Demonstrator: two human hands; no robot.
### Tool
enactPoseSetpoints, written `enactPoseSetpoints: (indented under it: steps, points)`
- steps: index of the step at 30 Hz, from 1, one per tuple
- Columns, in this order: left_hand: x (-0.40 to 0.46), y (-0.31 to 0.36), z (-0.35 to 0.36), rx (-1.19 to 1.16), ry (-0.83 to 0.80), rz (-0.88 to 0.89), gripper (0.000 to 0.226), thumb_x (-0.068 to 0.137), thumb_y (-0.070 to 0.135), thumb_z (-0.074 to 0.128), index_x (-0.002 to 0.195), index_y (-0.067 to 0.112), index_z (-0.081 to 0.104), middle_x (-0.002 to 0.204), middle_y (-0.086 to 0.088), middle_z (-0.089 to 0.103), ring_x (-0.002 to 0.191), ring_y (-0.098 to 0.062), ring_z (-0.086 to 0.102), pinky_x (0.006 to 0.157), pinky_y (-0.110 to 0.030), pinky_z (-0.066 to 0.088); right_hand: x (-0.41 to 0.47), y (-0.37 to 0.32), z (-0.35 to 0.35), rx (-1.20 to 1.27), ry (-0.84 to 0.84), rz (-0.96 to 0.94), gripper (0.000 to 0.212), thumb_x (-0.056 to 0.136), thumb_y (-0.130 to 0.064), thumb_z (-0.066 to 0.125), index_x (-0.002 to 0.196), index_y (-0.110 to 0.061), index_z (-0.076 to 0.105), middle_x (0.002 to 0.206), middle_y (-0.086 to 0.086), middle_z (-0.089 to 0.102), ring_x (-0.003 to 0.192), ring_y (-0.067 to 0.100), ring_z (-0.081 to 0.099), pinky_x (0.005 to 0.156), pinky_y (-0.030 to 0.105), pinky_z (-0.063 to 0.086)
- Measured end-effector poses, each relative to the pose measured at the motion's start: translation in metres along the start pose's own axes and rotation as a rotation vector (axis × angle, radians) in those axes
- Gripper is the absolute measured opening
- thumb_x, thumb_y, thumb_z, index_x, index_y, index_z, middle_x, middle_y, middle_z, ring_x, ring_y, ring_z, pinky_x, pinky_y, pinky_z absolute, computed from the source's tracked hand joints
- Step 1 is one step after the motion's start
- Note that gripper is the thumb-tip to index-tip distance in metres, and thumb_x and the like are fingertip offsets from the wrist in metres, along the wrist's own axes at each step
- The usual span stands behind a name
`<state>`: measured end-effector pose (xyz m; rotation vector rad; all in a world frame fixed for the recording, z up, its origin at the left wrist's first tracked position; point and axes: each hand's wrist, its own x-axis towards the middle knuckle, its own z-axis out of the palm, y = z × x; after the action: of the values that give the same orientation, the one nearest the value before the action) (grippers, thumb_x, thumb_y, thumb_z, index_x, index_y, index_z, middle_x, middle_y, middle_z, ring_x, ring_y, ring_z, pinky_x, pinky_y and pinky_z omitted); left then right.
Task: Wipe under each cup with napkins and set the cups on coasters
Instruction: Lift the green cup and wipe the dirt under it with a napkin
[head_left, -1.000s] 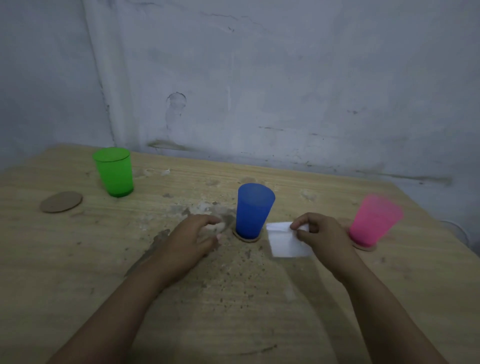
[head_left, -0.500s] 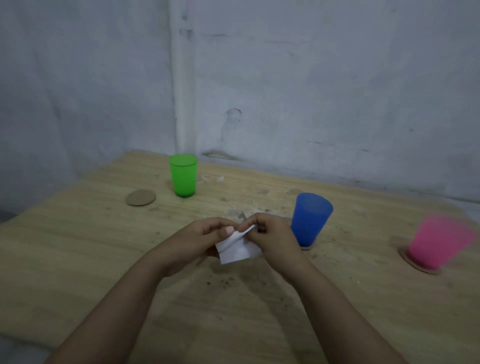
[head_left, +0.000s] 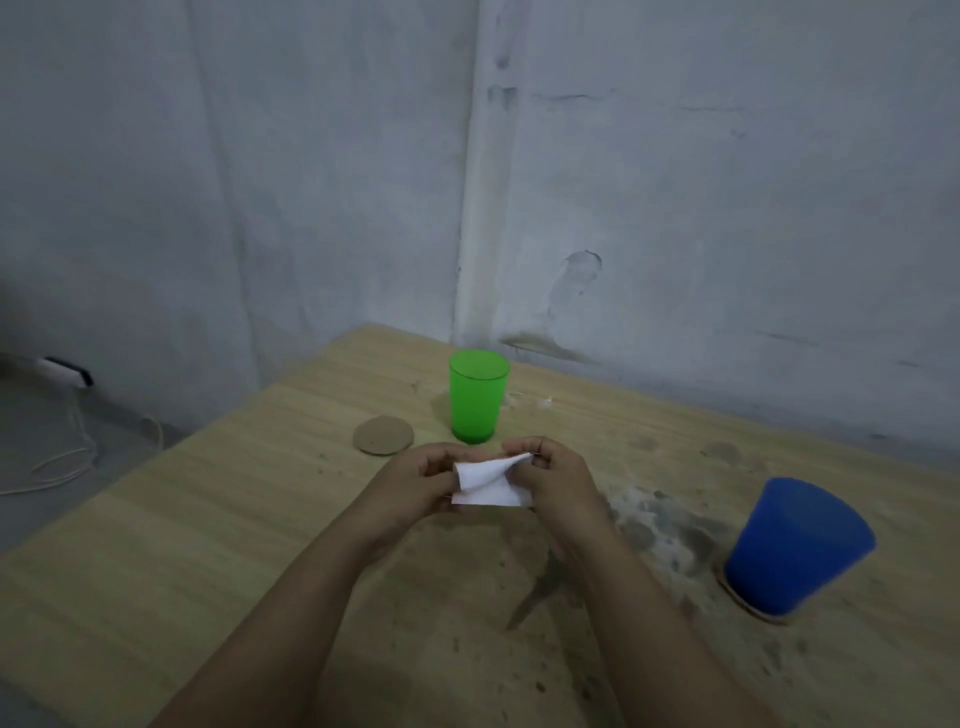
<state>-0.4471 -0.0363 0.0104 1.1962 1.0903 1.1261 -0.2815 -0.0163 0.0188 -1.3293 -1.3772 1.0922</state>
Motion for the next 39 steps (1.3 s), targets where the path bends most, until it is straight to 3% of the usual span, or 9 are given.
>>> enactPoseSetpoints:
  steps: [6, 11, 14, 16, 21, 28, 32, 36, 39]
  points:
    - [0.041, -0.003, -0.009, 0.044, -0.01, 0.023, 0.019, 0.09, 0.005, 0.058, 0.1, 0.016, 0.069, 0.092, 0.002, 0.075, 0.086, -0.013, 0.07, 0.076, -0.027, 0.057, 0.031, 0.012, 0.015, -0.081, -0.047, -0.074, 0.037, 0.077, 0.0, 0.069, 0.108, -0.016, 0.058, 0.101, -0.001, 0.065, 0.089, 0.016, 0.061, 0.068, 0.014, 0.05]
    - [0.065, -0.009, -0.015, 0.186, 0.195, 0.095, 0.022, 0.089, -0.001, 0.051, 0.082, 0.01, 0.069, 0.06, -0.004, 0.062, 0.047, -0.016, 0.053, 0.044, -0.026, 0.043, 0.057, 0.027, 0.013, 0.276, 0.111, 0.122, 0.028, 0.078, -0.004, 0.068, 0.099, -0.021, 0.06, 0.112, 0.01, 0.065, 0.099, 0.029, 0.063, 0.085, 0.046, 0.054]
    - [0.077, -0.014, -0.031, 0.117, 0.471, 0.209, 0.032, 0.08, -0.004, 0.045, 0.068, 0.018, 0.065, 0.056, -0.005, 0.055, 0.047, -0.018, 0.043, 0.048, -0.024, 0.033, 0.072, 0.03, 0.005, 0.581, 0.227, 0.224, 0.029, 0.083, 0.001, 0.06, 0.108, -0.012, 0.057, 0.111, 0.013, 0.061, 0.096, 0.03, 0.061, 0.075, 0.04, 0.055]
    - [0.084, -0.013, -0.032, 0.103, 0.539, 0.259, 0.026, 0.074, 0.002, 0.047, 0.068, 0.022, 0.063, 0.062, -0.001, 0.055, 0.054, -0.018, 0.044, 0.051, -0.025, 0.033, 0.079, 0.029, 0.001, 0.661, 0.338, 0.223, 0.016, 0.084, 0.0, 0.058, 0.094, -0.011, 0.059, 0.107, 0.012, 0.062, 0.085, 0.026, 0.061, 0.066, 0.035, 0.052]
    - [0.103, -0.012, -0.017, 0.155, 0.536, 0.323, 0.036, 0.072, -0.005, 0.045, 0.082, 0.029, 0.053, 0.088, 0.003, 0.058, 0.087, -0.018, 0.057, 0.07, -0.014, 0.043, 0.09, 0.025, 0.002, 0.693, 0.551, 0.216, 0.011, 0.085, -0.007, 0.061, 0.079, -0.015, 0.058, 0.083, 0.004, 0.061, 0.07, 0.02, 0.058, 0.06, 0.032, 0.049]
    - [0.111, -0.028, -0.002, 0.299, 0.349, 0.46, 0.07, 0.067, 0.026, 0.056, 0.131, 0.03, 0.027, 0.129, -0.002, 0.043, 0.122, -0.01, 0.042, 0.101, -0.012, 0.03, 0.1, 0.037, 0.009, 0.511, 0.597, 0.136, 0.006, 0.085, -0.018, 0.058, 0.09, -0.021, 0.057, 0.092, 0.001, 0.064, 0.088, 0.028, 0.063, 0.08, 0.047, 0.055]
    - [0.112, -0.028, 0.006, 0.397, 0.312, 0.422, 0.086, 0.072, 0.037, 0.076, 0.131, 0.043, 0.015, 0.133, 0.012, 0.036, 0.121, 0.001, 0.037, 0.088, 0.002, 0.028, 0.102, 0.033, 0.007, 0.69, 0.548, 0.148, 0.009, 0.094, -0.013, 0.05, 0.089, -0.014, 0.058, 0.082, -0.001, 0.062, 0.074, 0.018, 0.059, 0.071, 0.034, 0.05]
    - [0.114, -0.029, 0.01, 0.437, 0.33, 0.364, 0.104, 0.07, 0.034, 0.08, 0.142, 0.038, 0.006, 0.126, 0.015, 0.04, 0.112, -0.001, 0.044, 0.085, -0.017, 0.038, 0.104, 0.025, 0.007, 0.965, 0.487, 0.181, 0.009, 0.097, -0.01, 0.045, 0.094, -0.013, 0.053, 0.084, 0.001, 0.06, 0.071, 0.014, 0.059, 0.058, 0.029, 0.049]
    - [0.117, -0.03, 0.009, 0.434, 0.363, 0.335, 0.104, 0.073, 0.023, 0.078, 0.145, 0.033, 0.004, 0.115, 0.015, 0.044, 0.1, -0.001, 0.048, 0.077, -0.014, 0.038, 0.106, 0.028, 0.009, 1.035, 0.399, 0.159, 0.013, 0.097, -0.013, 0.045, 0.09, -0.017, 0.055, 0.091, 0.001, 0.062, 0.079, 0.015, 0.061, 0.065, 0.034, 0.052]
